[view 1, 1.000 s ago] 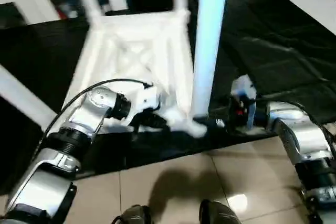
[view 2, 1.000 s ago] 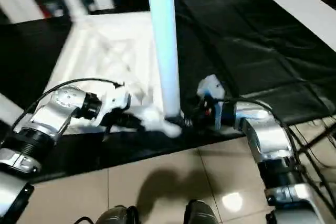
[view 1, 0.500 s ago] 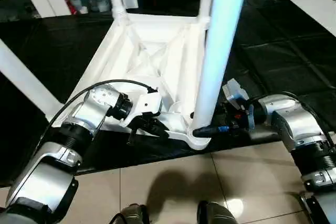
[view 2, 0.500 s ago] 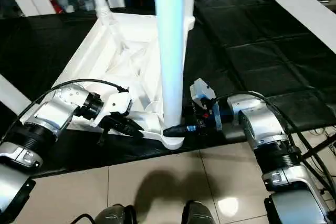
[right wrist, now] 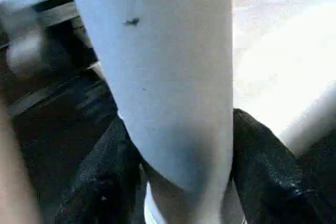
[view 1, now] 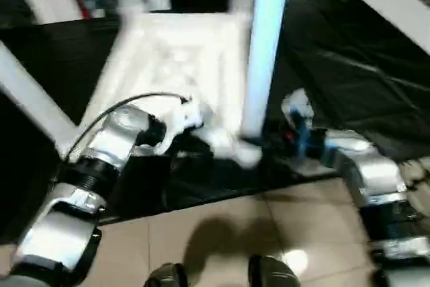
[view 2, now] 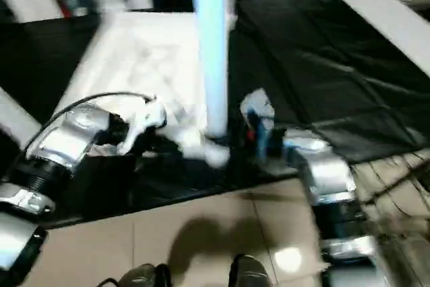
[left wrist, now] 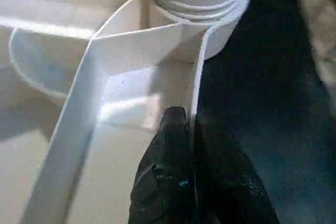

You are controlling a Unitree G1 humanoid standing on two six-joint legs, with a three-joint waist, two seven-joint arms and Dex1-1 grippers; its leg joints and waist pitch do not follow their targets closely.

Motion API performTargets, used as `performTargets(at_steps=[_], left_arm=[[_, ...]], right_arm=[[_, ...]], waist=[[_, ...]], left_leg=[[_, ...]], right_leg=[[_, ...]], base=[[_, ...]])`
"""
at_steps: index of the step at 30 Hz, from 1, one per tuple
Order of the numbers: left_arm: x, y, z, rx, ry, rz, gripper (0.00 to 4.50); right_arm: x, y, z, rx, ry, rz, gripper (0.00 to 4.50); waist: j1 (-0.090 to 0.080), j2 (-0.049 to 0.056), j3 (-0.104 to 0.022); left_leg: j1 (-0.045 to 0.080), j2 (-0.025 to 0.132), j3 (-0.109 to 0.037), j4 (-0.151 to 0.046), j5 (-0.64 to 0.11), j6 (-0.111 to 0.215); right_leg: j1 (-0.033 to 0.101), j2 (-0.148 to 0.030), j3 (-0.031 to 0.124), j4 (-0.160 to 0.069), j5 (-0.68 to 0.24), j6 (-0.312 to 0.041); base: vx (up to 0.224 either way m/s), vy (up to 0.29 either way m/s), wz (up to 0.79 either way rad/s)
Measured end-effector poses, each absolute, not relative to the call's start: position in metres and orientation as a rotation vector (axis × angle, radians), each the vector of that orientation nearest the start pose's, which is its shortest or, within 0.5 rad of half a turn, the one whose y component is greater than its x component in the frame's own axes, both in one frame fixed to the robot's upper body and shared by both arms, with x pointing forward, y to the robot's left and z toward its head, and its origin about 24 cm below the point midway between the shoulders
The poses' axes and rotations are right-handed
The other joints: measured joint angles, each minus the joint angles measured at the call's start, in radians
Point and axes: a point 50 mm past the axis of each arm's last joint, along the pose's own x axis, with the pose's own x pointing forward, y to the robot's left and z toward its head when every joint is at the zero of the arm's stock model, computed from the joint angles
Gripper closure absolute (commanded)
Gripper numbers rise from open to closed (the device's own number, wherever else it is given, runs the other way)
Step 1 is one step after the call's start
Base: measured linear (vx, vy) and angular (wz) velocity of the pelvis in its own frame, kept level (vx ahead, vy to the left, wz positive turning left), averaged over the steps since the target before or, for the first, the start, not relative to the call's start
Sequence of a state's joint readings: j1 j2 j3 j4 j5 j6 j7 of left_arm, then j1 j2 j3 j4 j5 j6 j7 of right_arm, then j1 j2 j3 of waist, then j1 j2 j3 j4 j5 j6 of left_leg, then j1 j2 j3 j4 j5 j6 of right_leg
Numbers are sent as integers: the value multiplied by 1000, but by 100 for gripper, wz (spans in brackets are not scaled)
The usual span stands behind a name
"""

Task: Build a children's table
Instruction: Rotate leg to tighten

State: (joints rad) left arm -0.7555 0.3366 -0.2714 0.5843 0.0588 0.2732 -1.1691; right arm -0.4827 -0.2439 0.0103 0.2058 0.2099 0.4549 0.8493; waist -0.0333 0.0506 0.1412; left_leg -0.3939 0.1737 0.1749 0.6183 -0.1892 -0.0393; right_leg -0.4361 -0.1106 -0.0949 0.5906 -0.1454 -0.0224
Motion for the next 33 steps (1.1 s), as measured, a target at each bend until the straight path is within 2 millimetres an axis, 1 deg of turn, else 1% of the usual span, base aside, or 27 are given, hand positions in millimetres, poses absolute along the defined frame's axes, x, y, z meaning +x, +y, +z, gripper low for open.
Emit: performTargets(at_steps=[2,4,6,8,9,10,12,13,14,15,17,19,21,23,25,26,27,28,30,33], left_arm=[[345,109,93,405,441,-1202,450],[348,102,93,366,433,-1121,450],[351,88,94,326,405,-997,450],[352,80,95,313,394,-960,450],[352,76,95,305,387,-950,450],[351,74,96,301,381,-947,450],[351,71,97,304,366,-951,450],[351,71,97,310,359,-957,450],[350,71,98,316,354,-964,450],[349,73,98,329,347,-975,450],[349,75,98,341,340,-986,450],[348,81,98,353,329,-1016,450],[345,88,97,380,324,-1066,450],[343,96,96,398,322,-1113,450],[341,103,95,416,326,-1152,450],[340,105,95,425,328,-1191,450],[337,110,94,435,335,-1251,450],[334,115,93,438,338,-1291,450],[330,121,91,453,349,-1353,450],[326,124,91,486,359,-1434,450]], right_arm=[[324,-128,98,40,193,809,243],[331,-119,99,68,174,663,243],[342,-105,103,108,158,452,243],[345,-103,105,101,155,383,243],[346,-102,106,103,144,352,188],[346,-102,107,104,137,336,174],[346,-102,107,101,121,332,172],[345,-103,108,99,116,333,159],[344,-104,108,97,112,337,159],[343,-107,108,79,109,355,143],[341,-111,106,57,114,390,128],[336,-120,99,39,125,445,112],[331,-134,97,-17,128,553,89],[327,-141,94,-53,135,622,79],[326,-148,97,-93,125,683,79],[324,-150,99,-118,124,750,79],[320,-156,102,-147,125,838,79],[318,-161,105,-159,125,896,79],[313,-162,107,-163,127,1010,79],[307,-162,105,-163,160,1161,79]], waist=[[-13,0,0],[-22,0,0],[-27,1,1],[-29,1,1],[-29,1,1],[-29,1,1],[-25,1,1],[-23,1,1],[-22,1,1],[-19,1,1],[-18,1,1],[-16,1,1],[-12,1,1],[-8,1,1],[-4,1,1],[1,1,1],[12,1,1],[18,1,1],[31,1,1],[50,1,1]], left_leg=[[2,0,0,-5,0,0],[2,-1,0,-12,2,-4],[2,0,-1,-18,4,-6],[1,0,-2,-19,4,-6],[1,0,-2,-20,4,-6],[0,-1,-2,-22,4,-6],[-1,-1,-2,-24,4,-1],[-1,0,-2,-26,4,0],[-1,0,-2,-27,3,1],[-1,0,-2,-27,3,2],[-3,1,-3,-27,2,3],[-6,1,-3,-26,2,3],[-6,2,-4,-25,3,3],[-6,2,-4,-24,3,3],[-6,3,-4,-22,3,3],[-6,4,-4,-21,3,3],[-6,4,-4,-21,3,3],[-6,4,-4,-21,3,3],[-6,4,-4,-20,3,3],[-6,4,-3,-19,3,3]], right_leg=[[1,1,0,-4,0,0],[0,2,0,-8,0,0],[-1,4,-1,-12,0,0],[-1,5,-1,-13,1,0],[-1,5,-1,-13,2,-1],[-2,5,-1,-14,4,-4],[-2,6,-1,-14,7,-5],[-2,6,-1,-15,6,-4],[-3,6,-1,-15,5,-3],[-3,7,-1,-14,4,-2],[-5,8,-2,-14,4,-2],[-7,9,-2,-14,4,-2],[-7,9,-2,-13,4,-2],[-7,9,-2,-12,4,-2],[-7,10,-2,-12,6,-3],[-6,11,-2,-12,6,-3],[-6,11,-1,-12,6,-3],[-5,11,-1,-12,6,-3],[-5,10,-1,-12,6,-3],[-5,10,-1,-12,7,-5]], base=[[0,0,0],[0,0,0],[0,0,0],[0,0,0],[0,0,0],[55,-4,5],[62,-8,5],[60,-11,2],[51,-13,1],[51,-13,1],[0,0,0],[0,0,0],[0,0,0],[0,0,0],[0,0,0],[0,0,0],[0,0,0],[0,0,0],[0,0,0],[0,0,0]])
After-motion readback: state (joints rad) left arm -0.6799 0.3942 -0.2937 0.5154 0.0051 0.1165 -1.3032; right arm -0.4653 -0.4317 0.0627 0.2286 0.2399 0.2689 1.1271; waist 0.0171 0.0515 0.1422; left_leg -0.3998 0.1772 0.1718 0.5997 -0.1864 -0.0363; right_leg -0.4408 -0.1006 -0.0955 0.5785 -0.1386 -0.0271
